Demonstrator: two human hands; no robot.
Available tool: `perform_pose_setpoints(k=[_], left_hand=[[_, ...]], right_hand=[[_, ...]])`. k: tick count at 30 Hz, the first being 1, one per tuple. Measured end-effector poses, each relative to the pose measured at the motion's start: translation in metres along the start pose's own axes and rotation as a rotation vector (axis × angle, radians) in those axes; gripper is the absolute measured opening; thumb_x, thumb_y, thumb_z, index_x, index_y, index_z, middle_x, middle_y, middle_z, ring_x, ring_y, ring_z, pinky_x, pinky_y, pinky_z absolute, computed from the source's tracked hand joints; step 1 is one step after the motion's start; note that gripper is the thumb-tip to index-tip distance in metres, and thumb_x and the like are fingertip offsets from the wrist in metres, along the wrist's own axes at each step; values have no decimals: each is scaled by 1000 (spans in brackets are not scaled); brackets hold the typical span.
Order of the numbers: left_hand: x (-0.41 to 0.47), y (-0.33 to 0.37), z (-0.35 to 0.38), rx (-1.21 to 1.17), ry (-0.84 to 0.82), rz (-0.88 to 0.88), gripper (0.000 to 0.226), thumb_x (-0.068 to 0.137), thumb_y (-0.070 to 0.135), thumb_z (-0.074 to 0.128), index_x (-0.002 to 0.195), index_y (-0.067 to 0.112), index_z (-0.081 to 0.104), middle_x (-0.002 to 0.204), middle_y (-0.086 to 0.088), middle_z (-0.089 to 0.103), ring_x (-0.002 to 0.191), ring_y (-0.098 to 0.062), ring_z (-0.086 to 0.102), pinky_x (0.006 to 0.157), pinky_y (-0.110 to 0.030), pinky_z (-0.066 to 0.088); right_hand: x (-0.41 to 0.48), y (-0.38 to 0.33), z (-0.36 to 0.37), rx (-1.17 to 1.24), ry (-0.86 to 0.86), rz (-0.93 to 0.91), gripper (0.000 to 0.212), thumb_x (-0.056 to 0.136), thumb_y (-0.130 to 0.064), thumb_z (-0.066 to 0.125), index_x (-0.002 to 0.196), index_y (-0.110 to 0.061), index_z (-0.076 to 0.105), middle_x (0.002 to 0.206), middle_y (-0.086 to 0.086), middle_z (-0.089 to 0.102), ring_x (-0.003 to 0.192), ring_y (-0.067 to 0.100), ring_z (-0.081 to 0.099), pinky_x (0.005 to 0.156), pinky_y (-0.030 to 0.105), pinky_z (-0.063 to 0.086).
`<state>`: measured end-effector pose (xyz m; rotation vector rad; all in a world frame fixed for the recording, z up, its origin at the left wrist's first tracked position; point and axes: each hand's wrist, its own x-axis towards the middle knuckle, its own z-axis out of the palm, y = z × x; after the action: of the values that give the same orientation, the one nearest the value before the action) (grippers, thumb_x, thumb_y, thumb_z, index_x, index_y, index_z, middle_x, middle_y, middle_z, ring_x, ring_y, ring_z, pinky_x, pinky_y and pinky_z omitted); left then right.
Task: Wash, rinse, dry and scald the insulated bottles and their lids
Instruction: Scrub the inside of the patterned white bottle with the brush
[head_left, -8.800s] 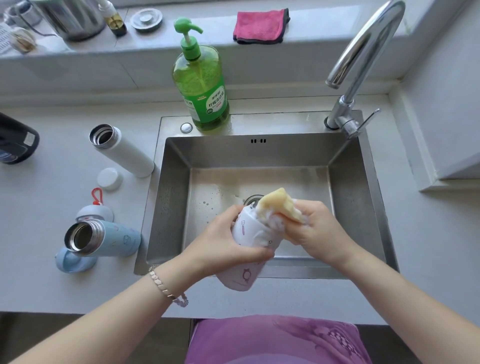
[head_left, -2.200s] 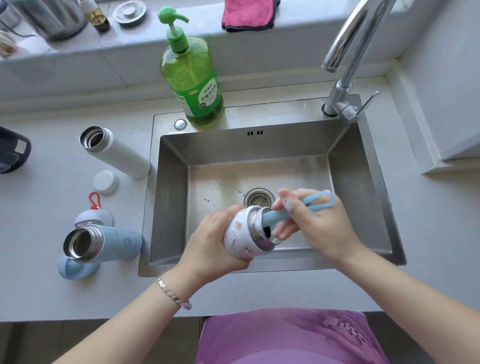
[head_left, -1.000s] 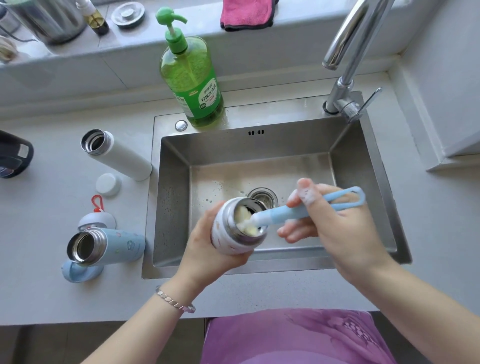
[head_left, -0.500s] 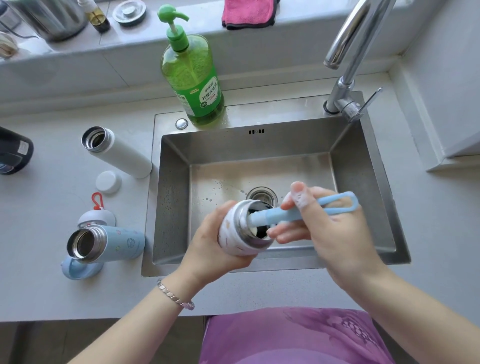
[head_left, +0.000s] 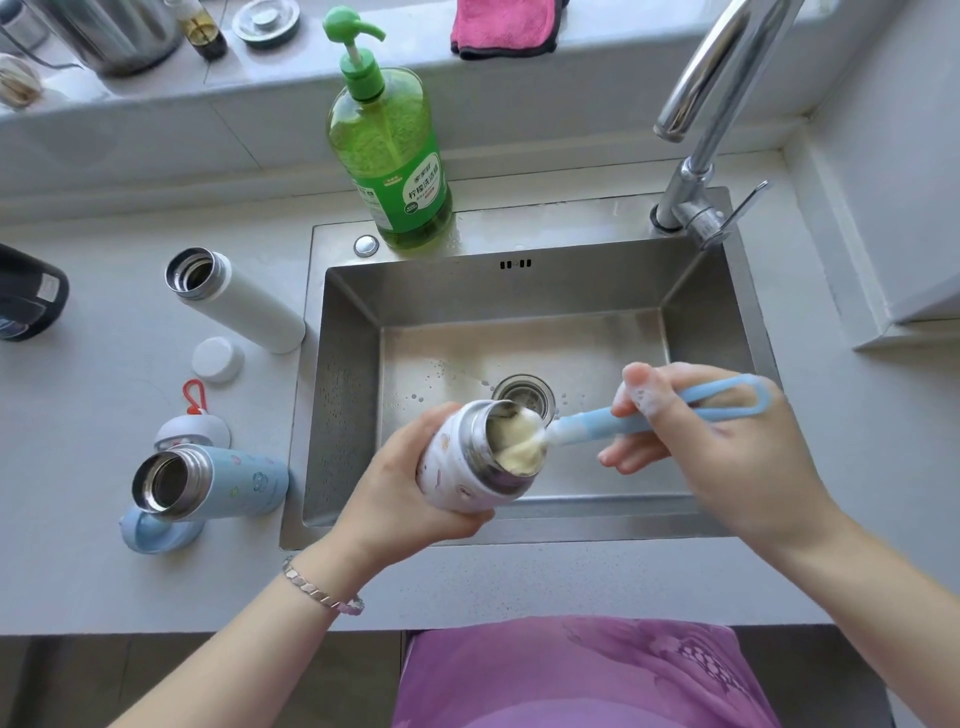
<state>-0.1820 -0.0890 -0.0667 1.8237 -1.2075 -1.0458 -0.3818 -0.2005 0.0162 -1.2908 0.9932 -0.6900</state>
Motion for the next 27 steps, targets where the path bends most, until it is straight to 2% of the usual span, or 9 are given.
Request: perform_pose_setpoints(k=[5,9,12,15,17,20,22,25,27], left_hand=[[-5,-3,0,12,-1,-24,79,47,30,82,117,47,50,105,13,61,96,-14,60,82,-36,53],[-8,1,8,20,-25,1,79,47,27,81,117,47,50,106,11,61,96,-16,60,83,-37,53],[-6,-2,2,-16,17,-40,79,46,29,81,115,52,50,104,13,61,94,-12,61,80,-37,54],[-4,3,3,5,-36,-17,78,48,28,81,115,50,49,103,14,61,92,-13,61,79,-33,54],[-5,3,7,33,-65,23,78,49,28,81,117,47,49,104,13,60,95,-15,60,80,-33,52],[-4,-1,7,-38,8,-38,80,47,30,82,116,50,49,108,10,60,99,-13,59,86,-34,52],[-1,2,10,-85,45,-57,80,45,29,82,113,57,49,112,10,58,102,-8,58,88,-24,50],[5,13,20,-70,37,-93,84,49,19,88,109,59,45,115,16,42,102,6,50,82,-1,39],[9,18,22,-60,3,-169,89,53,14,90,110,58,39,116,15,37,102,11,45,82,0,36]], right_hand=[[1,-1,0,-35,-34,-67,29,79,-26,57,65,-2,64,54,9,64,47,24,65,47,27,54],[2,11,11,-65,-82,-85,32,85,-31,60,65,-8,65,55,11,66,47,24,65,49,26,54],[4,8,5,-7,-34,-106,26,82,-25,57,64,-8,65,55,6,66,47,22,65,48,25,54],[5,12,9,-58,-72,-130,29,87,-29,61,65,-10,66,55,6,66,46,20,65,48,25,54],[2,18,13,-130,-117,-108,30,88,-32,62,65,-13,67,57,7,67,46,18,65,49,23,53],[5,19,8,-51,-57,-10,29,84,-29,57,67,-9,69,64,7,69,54,17,66,51,24,54],[10,20,11,-77,-24,43,30,87,-30,52,69,-13,71,71,-2,70,65,9,65,56,25,56],[15,23,21,-53,-53,199,36,95,-30,43,76,-19,71,71,-12,70,78,5,66,67,24,58],[18,21,22,-11,-52,254,37,96,-31,41,80,-15,71,67,-8,70,77,6,68,69,23,58]])
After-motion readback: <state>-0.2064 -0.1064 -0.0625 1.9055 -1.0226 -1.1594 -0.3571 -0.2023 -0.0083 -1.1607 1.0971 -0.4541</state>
